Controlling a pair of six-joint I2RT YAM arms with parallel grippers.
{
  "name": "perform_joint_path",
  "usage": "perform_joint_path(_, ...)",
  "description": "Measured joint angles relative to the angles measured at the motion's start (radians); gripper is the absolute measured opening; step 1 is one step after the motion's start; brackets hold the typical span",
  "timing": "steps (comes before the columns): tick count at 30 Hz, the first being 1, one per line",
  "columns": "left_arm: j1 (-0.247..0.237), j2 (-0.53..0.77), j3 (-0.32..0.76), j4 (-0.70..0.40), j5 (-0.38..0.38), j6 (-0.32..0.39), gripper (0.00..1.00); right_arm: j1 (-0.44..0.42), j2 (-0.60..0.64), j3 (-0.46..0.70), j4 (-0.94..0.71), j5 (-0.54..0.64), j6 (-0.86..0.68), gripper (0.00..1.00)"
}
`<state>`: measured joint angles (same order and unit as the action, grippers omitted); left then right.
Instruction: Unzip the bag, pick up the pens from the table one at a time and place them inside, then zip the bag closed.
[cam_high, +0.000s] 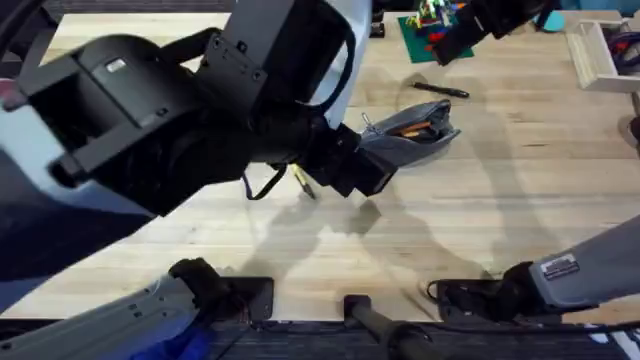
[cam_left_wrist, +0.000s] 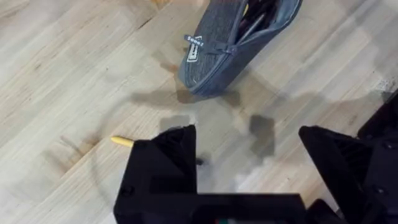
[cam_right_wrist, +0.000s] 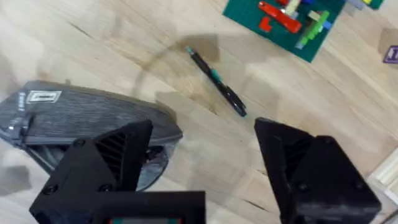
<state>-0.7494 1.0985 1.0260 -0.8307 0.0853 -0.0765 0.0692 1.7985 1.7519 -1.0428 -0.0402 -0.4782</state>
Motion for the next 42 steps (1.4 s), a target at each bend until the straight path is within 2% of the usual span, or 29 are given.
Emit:
perform_joint_path(8, 0.000, 0.000, 0.000, 0.000, 0.000, 0.000, 0.995, -0.064, 0.030, 0.000, -0.001, 0.000, 0.015, 0.996)
perform_joint_path(24, 0.000, 0.000, 0.000, 0.000, 0.000, 0.000, 0.995, -0.113, 0.154, 0.000, 0.086, 0.003, -0.017, 0.996)
perform_joint_path(42, 0.000, 0.000, 0.000, 0.000, 0.000, -0.003, 0.995, -0.118, 0.314, 0.000, 0.148, -0.005, -0.134, 0.996)
